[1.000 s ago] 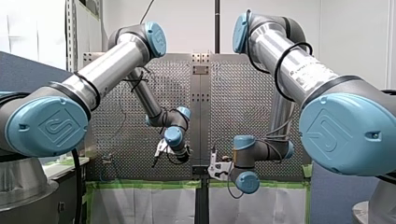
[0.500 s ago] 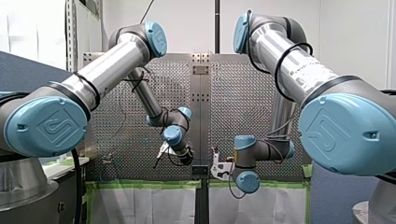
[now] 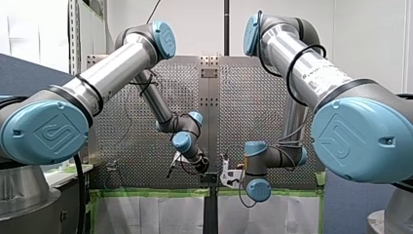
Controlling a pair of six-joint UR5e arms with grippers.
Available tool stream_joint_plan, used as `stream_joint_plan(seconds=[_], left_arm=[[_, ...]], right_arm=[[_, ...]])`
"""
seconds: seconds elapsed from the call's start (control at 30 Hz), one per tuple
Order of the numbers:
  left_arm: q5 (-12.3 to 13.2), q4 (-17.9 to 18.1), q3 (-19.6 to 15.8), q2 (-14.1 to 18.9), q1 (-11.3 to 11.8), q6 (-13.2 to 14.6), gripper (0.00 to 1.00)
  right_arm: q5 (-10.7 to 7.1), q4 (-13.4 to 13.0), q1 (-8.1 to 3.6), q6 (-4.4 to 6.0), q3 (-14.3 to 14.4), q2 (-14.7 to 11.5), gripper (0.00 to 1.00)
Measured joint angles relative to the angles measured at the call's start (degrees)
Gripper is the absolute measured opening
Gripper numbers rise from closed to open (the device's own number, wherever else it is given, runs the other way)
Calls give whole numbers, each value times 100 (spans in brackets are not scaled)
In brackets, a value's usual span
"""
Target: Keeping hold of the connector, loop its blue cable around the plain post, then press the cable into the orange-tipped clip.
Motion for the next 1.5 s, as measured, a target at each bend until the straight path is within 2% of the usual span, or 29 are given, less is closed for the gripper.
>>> stream_joint_plan(seconds=[0.17, 0.33, 0.43, 0.7, 0.93, 1.07, 1.13, 1.17, 1.2, 1.23, 1.27, 1.3, 1.33, 1.37, 1.4, 1.5], left_arm=[[26, 1, -48, -3, -23, -94, 100], [96, 1, -60, -3, -48, -93, 100], [230, 8, -60, -2, -70, -86, 100], [580, 119, -62, 2, -97, -85, 100], [621, 169, -62, -2, -105, -90, 100], [622, 240, -62, 1, -107, -101, 100], [627, 289, -62, 0, -109, -125, 82], [627, 319, -62, 1, -113, -146, 82], [625, 336, -62, 1, -116, -158, 64], [622, 351, -62, 0, -120, -164, 57], [616, 374, -62, 0, -125, -168, 57], [613, 396, -62, 1, -128, -172, 26], [609, 419, -62, -1, -130, -176, 13], [606, 452, -62, -2, -133, -181, 13], [603, 472, -62, -2, -134, -185, 0], [598, 533, -62, -3, -135, -185, 0]], right_arm=[[71, 5, -12, 0, -1, 0, 0], [243, 43, -28, -9, -2, 1, 0], [360, 67, -38, -35, -2, 1, 0], [518, 82, -41, -97, -1, 1, 0], [752, 133, -41, -136, -1, 1, 0], [797, 146, -41, -150, -1, 1, 0], [801, 148, -41, -154, -3, 0, 0], [801, 149, -41, -155, -2, 1, 0], [801, 149, -41, -156, -4, 1, 0], [800, 150, -41, -157, -6, 1, 0], [800, 150, -42, -157, -7, 1, 0], [799, 150, -42, -157, -7, 1, 0], [799, 150, -43, -157, -8, 1, 0], [797, 150, -42, -157, -8, 1, 0], [795, 150, -42, -157, -8, 1, 0], [792, 150, -41, -157, -9, 1, 0]])
